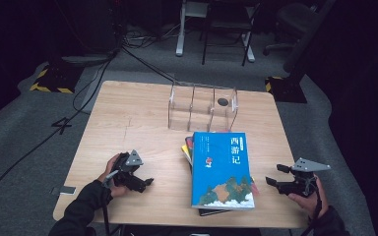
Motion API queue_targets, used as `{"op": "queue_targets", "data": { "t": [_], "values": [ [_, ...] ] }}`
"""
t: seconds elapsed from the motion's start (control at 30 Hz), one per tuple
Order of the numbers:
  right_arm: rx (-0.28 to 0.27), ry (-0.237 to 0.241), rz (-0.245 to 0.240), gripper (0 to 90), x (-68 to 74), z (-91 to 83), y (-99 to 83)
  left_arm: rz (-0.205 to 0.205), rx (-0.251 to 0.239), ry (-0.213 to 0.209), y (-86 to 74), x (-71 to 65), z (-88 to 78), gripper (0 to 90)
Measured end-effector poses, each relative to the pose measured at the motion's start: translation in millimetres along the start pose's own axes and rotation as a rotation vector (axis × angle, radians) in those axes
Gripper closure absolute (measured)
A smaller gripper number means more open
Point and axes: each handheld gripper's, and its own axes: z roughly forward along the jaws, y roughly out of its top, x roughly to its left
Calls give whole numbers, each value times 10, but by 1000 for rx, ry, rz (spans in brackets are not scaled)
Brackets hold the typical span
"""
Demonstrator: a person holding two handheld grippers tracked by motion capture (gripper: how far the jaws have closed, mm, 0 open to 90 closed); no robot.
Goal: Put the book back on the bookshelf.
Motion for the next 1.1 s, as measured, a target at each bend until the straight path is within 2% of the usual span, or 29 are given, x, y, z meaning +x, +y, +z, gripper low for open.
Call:
{"op": "queue_targets", "data": {
  "t": [0.03, 0.07, 0.1, 0.2, 0.43, 0.5, 0.63, 0.7, 0.87, 1.1],
  "values": [
    [0, 0, 0, 249, 0, 0, 0, 0, 0, 0, 0, 0, 0, 5],
    [-26, 23, -11, 256, 37, -51, 107, 14, 3, -6, 12, -6, 8, 5],
    [-35, 24, -15, 255, 61, -67, 157, 33, -3, -9, 30, -43, 24, 5],
    [-23, 24, -52, 251, 133, -73, 283, 39, -5, -11, 42, -72, 34, 5],
    [-36, 46, -87, 247, 240, -50, 465, 2, 0, -3, 42, -101, 39, 5],
    [-29, 49, -97, 232, 271, -27, 504, 3, -2, 7, 37, -114, 33, 6],
    [-46, 94, -58, 231, 330, 12, 607, -3, -2, 10, 32, -121, 30, 5],
    [-52, 111, -70, 230, 382, 39, 658, -6, 5, 4, 33, -115, 29, 5],
    [-12, 150, -83, 223, 477, 136, 688, -7, 5, 4, 34, -116, 29, 5],
    [21, 211, -76, 210, 504, 233, 696, -8, 2, 5, 35, -119, 32, 5]
  ]
}}
